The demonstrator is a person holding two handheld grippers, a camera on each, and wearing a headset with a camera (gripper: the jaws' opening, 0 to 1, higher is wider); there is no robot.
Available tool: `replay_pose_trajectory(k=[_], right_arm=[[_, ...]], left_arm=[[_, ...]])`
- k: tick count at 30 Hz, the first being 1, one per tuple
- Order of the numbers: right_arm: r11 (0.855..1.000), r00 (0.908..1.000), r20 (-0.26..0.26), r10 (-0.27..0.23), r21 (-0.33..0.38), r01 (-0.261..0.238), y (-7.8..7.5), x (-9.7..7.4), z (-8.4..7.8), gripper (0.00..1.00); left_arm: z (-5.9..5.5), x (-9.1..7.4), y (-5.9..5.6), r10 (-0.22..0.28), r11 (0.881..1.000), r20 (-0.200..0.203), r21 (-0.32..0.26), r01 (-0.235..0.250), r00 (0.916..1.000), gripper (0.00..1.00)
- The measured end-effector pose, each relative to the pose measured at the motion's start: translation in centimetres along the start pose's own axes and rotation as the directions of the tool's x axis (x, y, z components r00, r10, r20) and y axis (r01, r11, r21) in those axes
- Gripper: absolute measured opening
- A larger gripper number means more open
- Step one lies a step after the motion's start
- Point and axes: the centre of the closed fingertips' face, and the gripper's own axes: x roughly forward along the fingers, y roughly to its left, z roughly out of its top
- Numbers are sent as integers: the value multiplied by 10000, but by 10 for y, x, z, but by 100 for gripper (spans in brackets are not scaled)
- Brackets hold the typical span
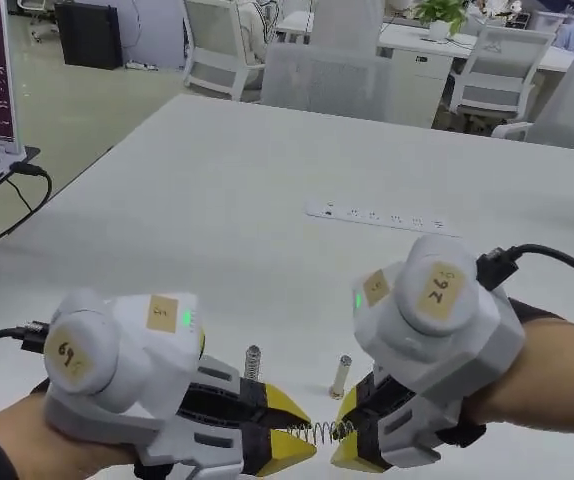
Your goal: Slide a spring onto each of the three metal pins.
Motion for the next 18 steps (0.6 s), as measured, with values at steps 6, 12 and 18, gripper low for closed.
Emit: replay_pose_trajectory(k=[6, 12, 18], right_arm=[[9997, 9997, 169, -188, -132, 190, 0, -10, 10, 9], [9993, 9991, 327, -255, -261, 264, 1, -15, 21, 8], [9986, 9993, 269, -255, -462, 267, 4, -20, 32, 8]], left_arm=[[0, 0, 1, 52, 10000, -1, -24, -52, 10000, 3], [-1, -1, 1, 104, 9999, -18, -64, -104, 9999, 3], [1, -1, 1, 101, 9999, 53, -69, -101, 9999, 3]])
